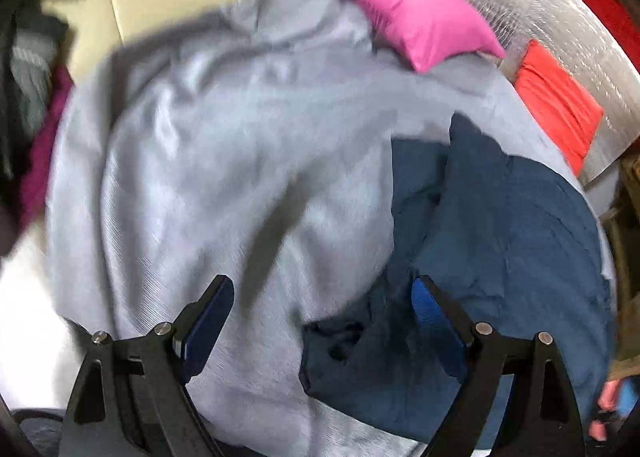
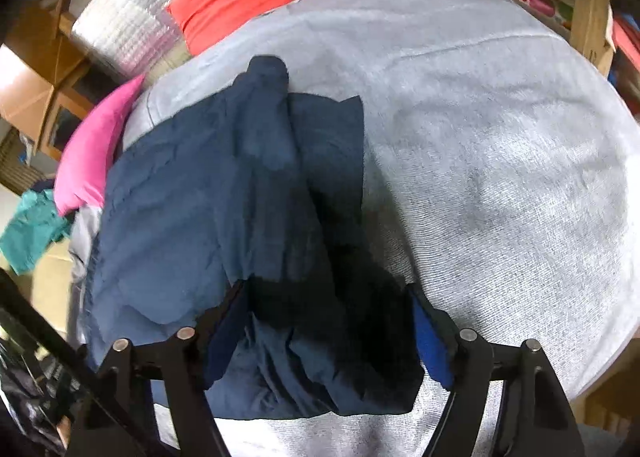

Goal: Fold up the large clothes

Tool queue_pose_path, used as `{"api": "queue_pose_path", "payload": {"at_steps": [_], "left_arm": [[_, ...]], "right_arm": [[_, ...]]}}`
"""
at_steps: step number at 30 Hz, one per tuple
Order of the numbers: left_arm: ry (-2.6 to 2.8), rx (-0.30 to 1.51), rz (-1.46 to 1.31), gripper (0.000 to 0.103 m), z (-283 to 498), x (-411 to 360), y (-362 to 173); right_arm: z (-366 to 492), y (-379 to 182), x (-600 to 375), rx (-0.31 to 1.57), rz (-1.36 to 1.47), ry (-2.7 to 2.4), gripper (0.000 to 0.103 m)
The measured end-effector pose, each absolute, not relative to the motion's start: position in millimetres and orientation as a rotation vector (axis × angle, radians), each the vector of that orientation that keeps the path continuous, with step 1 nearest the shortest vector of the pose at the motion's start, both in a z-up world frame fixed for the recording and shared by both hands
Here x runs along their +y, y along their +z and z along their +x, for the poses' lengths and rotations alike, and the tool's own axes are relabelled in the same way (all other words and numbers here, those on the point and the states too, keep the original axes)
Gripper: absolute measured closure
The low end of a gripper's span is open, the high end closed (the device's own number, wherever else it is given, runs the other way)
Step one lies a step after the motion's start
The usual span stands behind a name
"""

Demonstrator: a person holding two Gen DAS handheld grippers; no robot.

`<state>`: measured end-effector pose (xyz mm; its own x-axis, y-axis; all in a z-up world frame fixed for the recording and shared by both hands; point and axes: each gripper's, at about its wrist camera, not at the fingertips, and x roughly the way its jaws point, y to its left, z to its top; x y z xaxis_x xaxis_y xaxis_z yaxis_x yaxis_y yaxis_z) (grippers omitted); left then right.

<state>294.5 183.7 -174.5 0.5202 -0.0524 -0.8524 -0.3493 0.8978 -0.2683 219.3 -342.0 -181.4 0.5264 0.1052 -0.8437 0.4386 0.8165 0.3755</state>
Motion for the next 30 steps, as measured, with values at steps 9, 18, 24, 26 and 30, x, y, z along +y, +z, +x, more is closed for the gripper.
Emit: {"api": "queue_pose_path", "payload": {"at_steps": [9, 18, 24, 26, 30], "left_arm": [[0.107, 0.974, -0.417, 0.028, 290.5, 164.5, -156.7], [0.081, 1.003, -0.33, 0.08, 294.7, 147.9, -160.8], [0.092, 1.012, -0.304, 0.092, 302.2, 141.0, -173.1], [0.133, 0.997, -0.209, 0.092, 302.4, 125.2, -175.6], [0.192, 0.921, -0.098, 0.091, 291.2, 108.6, -165.7]], "right_arm": [[209.4, -174.5, -353.5, 0.966, 0.663, -0.216, 0.042], [209.4, -178.0, -336.5, 0.99, 0.584, -0.196, 0.065], [215.4, -191.0, -343.6, 1.012, 0.602, -0.21, 0.075], [222.2, -191.6, -338.1, 1.022, 0.562, -0.236, 0.074], [215.1, -182.6, -330.8, 0.992, 0.536, -0.269, 0.049]]}}
